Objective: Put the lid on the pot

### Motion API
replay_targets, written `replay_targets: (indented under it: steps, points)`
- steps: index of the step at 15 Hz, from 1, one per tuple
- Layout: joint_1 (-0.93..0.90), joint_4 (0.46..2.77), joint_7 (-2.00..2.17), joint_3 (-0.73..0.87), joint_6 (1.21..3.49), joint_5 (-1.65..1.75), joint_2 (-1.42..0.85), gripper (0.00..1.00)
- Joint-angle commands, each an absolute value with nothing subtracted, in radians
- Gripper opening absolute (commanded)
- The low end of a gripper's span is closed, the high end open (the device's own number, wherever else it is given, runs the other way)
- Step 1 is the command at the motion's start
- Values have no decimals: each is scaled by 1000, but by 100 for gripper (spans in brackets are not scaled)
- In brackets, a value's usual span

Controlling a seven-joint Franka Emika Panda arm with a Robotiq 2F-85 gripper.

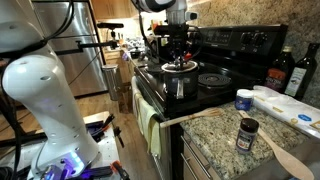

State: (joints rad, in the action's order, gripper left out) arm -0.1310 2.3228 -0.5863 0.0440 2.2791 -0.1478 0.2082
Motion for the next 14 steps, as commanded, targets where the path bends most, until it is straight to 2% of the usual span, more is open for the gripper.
replay_targets:
  steps: [1, 14]
  points:
    - [-123, 2334, -650, 42, 2325, -146, 209, 13]
    - [-131, 2316, -839, 46, 2331, -178, 168, 13]
